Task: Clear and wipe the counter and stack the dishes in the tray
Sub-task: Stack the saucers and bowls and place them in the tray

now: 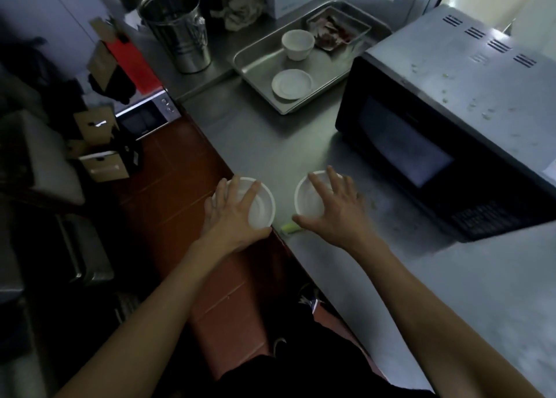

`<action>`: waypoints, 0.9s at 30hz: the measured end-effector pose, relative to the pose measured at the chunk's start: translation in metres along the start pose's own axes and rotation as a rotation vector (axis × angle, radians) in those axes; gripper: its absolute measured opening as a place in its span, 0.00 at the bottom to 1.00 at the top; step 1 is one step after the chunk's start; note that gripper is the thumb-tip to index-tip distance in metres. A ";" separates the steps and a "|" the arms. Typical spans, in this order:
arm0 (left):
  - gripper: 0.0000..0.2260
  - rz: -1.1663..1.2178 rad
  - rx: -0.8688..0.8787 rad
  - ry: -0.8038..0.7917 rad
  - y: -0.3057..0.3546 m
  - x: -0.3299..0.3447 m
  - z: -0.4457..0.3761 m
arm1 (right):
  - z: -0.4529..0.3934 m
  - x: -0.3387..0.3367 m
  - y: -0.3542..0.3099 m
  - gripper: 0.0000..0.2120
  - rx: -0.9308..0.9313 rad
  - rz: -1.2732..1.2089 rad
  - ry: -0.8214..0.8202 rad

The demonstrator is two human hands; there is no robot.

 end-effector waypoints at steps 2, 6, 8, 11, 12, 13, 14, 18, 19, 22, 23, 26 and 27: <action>0.49 0.004 -0.023 0.011 -0.005 -0.006 -0.014 | -0.019 0.001 -0.002 0.47 -0.007 -0.009 -0.013; 0.49 0.022 -0.069 0.021 -0.016 -0.013 -0.033 | -0.053 0.000 -0.013 0.47 -0.038 -0.031 -0.028; 0.48 0.030 -0.080 0.020 -0.022 -0.016 -0.040 | -0.068 -0.002 -0.021 0.47 -0.040 -0.065 -0.039; 0.48 0.024 -0.098 0.005 -0.036 -0.019 -0.051 | -0.090 -0.002 -0.035 0.47 -0.048 -0.087 -0.033; 0.48 0.026 -0.108 0.000 -0.042 -0.019 -0.055 | -0.097 -0.001 -0.040 0.47 -0.049 -0.083 -0.033; 0.48 0.030 -0.116 -0.004 -0.049 -0.020 -0.059 | -0.104 0.001 -0.046 0.47 -0.049 -0.076 -0.035; 0.48 0.035 -0.117 -0.008 -0.056 -0.021 -0.064 | -0.111 0.004 -0.052 0.46 -0.046 -0.067 -0.038; 0.47 0.061 -0.092 -0.031 -0.086 -0.030 -0.086 | -0.138 0.014 -0.077 0.46 -0.018 -0.042 -0.036; 0.47 0.071 -0.083 -0.040 -0.095 -0.033 -0.093 | -0.145 0.016 -0.083 0.46 -0.008 -0.046 -0.040; 0.47 0.081 -0.043 -0.060 -0.122 -0.047 -0.118 | -0.167 0.017 -0.102 0.47 0.041 -0.038 -0.032; 0.47 0.083 -0.029 -0.059 -0.132 -0.053 -0.127 | -0.174 0.016 -0.108 0.48 0.062 -0.027 -0.031; 0.48 0.092 0.005 -0.056 -0.165 -0.074 -0.154 | -0.194 0.016 -0.133 0.47 0.105 0.004 -0.040; 0.48 0.095 0.012 -0.055 -0.176 -0.083 -0.163 | -0.202 0.016 -0.142 0.47 0.119 0.000 -0.044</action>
Point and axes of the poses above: each hand's wrist, its own z-axis away from the middle knuckle, its own x-axis out of the palm, y = z × x, the point moved 5 cm from there along -z, towards the middle knuckle, and after that the axes turned 9 degrees about z, right-handed, at the moved point
